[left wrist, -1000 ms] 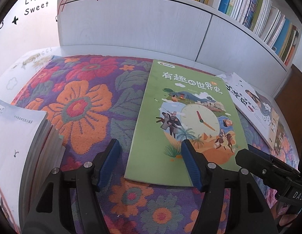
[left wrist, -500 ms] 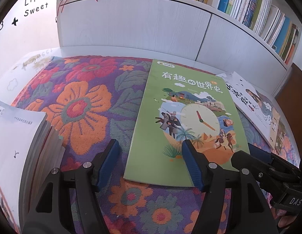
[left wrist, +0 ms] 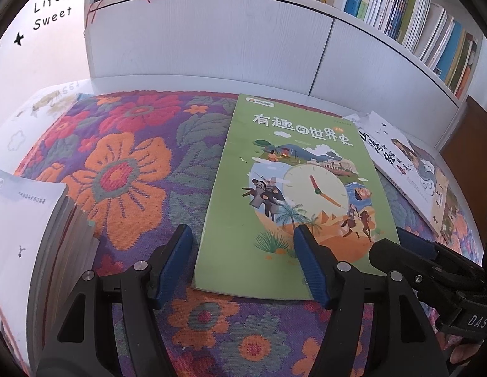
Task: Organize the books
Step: 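Move both grippers to the edge of the green book, then grasp the green book edge with both grippers and lift it upright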
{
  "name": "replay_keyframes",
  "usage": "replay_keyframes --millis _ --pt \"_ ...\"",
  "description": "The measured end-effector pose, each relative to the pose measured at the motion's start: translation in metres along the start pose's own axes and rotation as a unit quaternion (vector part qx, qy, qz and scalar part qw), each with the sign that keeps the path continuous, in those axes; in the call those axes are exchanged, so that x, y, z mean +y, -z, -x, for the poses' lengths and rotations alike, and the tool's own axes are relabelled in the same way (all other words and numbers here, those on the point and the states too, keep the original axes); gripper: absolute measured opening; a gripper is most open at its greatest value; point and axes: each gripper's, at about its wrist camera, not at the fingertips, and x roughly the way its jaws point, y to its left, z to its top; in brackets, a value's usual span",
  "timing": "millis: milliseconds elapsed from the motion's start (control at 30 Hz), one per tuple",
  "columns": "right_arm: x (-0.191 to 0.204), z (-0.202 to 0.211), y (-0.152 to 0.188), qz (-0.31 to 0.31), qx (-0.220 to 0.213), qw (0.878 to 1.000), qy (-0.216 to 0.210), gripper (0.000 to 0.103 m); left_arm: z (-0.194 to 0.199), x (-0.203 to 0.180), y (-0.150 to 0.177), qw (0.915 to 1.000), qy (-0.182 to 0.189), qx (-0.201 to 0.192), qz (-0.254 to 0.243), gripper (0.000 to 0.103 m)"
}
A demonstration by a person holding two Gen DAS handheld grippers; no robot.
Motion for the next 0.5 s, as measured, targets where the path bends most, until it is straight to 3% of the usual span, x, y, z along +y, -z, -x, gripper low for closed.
replay_keyframes --millis 500 --pt "0.0001 0.0011 0.0017 0.000 0.000 1.000 -0.003 0.075 -0.0008 -0.0003 0.0003 1.0000 -0.002 0.001 -0.002 0.067"
